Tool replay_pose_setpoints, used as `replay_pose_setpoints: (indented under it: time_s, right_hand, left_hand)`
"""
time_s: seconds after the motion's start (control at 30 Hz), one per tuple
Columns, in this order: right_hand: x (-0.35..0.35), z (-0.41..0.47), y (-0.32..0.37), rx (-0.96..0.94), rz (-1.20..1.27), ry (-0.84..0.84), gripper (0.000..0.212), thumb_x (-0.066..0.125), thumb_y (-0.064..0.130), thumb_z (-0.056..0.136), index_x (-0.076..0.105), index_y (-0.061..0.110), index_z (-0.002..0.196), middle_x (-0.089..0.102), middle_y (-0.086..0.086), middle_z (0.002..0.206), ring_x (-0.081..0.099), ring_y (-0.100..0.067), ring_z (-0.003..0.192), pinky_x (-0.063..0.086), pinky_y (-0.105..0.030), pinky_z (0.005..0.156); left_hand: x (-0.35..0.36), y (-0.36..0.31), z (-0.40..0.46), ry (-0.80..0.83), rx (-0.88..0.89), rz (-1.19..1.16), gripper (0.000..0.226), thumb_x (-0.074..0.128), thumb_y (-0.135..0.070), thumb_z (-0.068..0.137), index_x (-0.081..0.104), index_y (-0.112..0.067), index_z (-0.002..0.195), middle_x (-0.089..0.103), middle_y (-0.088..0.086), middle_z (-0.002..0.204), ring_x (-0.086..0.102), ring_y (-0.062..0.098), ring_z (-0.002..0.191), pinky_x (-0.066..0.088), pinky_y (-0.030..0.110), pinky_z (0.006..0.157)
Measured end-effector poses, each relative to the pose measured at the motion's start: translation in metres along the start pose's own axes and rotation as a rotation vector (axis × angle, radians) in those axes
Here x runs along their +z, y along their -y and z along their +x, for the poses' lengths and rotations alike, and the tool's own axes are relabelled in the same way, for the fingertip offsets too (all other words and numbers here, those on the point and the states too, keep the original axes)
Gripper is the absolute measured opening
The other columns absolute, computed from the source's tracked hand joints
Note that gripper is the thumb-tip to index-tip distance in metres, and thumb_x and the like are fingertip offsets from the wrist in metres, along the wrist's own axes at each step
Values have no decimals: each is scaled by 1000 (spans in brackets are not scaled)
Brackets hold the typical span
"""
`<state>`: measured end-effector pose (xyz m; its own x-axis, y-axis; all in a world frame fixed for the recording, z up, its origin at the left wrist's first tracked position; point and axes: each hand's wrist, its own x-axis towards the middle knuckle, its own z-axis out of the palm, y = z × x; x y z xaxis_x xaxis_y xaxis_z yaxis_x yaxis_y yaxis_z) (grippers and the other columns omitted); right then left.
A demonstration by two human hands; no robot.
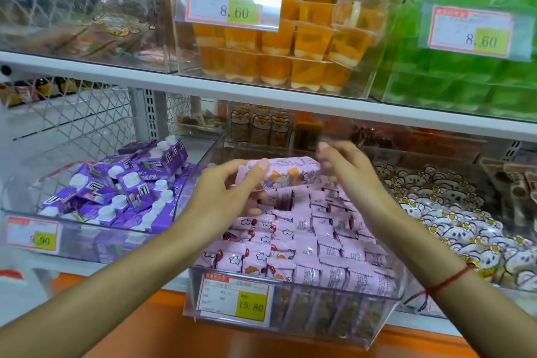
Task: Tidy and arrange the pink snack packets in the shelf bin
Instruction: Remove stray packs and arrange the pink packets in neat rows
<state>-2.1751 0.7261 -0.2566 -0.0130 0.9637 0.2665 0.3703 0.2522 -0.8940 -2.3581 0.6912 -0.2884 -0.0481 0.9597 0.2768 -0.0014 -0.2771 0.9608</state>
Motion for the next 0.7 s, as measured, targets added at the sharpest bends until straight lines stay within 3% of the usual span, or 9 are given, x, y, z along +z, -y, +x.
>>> replay_pose_setpoints:
  time_s: [0.07,0.13,0.2,0.3,0.4,0.47,0.57,0.63,0.7]
  right_hand:
    - [-6,-4,10,-182,-66,231,32,54,35,92,54,33,124,54,17,123,49,6,112,39,-17,90]
    - [-6,-9,12,-286,-240,429,42,63,32,87,52,37,128,50,16,130,42,-1,124,36,-28,102]
    - [-3,-13,9,-449,-477,385,44,66,31,85,53,36,127,55,14,121,42,-7,117,35,-32,101]
    - [0,-13,6,-577,-522,215,35,67,30,85,59,28,119,56,23,96,47,2,88,36,-17,76]
    - [-5,-5,-2,-423,-324,41,30,68,32,84,54,22,109,62,16,93,58,0,79,46,-15,64]
    - [-8,3,-9,-236,-107,-68,33,67,30,85,46,18,107,66,4,95,64,-9,82,53,-22,71]
    - [-3,7,-18,-47,99,-103,38,64,25,88,34,15,111,68,-4,104,70,-17,85,57,-34,80]
    - [5,6,-22,-26,147,-114,40,62,18,90,27,20,108,66,-8,106,71,-20,81,58,-34,76]
    - [14,4,-27,-69,107,-118,45,63,15,89,23,21,110,64,-12,107,70,-27,84,56,-44,82]
  left_hand:
    - [3,-2,0,-5,-35,-41,24,60,-39,85,69,-19,75,68,-15,65,70,7,68,55,20,54]
    - [7,-3,-1,-5,-7,-9,28,59,-40,85,71,-16,78,67,-11,65,69,8,66,53,19,51]
    - [9,-3,-2,-18,62,76,30,58,-40,87,72,-14,83,66,-8,67,67,7,65,52,19,49]
    - [7,0,-1,11,159,201,32,50,-49,84,66,-27,98,69,-17,81,66,1,80,54,16,67]
    - [-1,5,0,108,220,452,31,47,-45,92,53,-34,120,62,-20,111,58,-7,101,46,13,86]
    - [-5,10,0,211,256,762,31,45,-37,98,51,-36,128,58,-18,124,54,0,110,45,26,93]
    - [-6,18,-1,373,358,1190,37,32,-38,101,46,-38,135,49,-19,137,43,7,125,39,31,100]
    - [-6,19,0,391,363,1254,39,27,-40,101,46,-39,135,49,-20,137,42,8,126,38,30,100]
    - [-6,19,2,377,360,1261,39,28,-41,100,47,-40,134,52,-19,134,44,10,123,39,27,95]
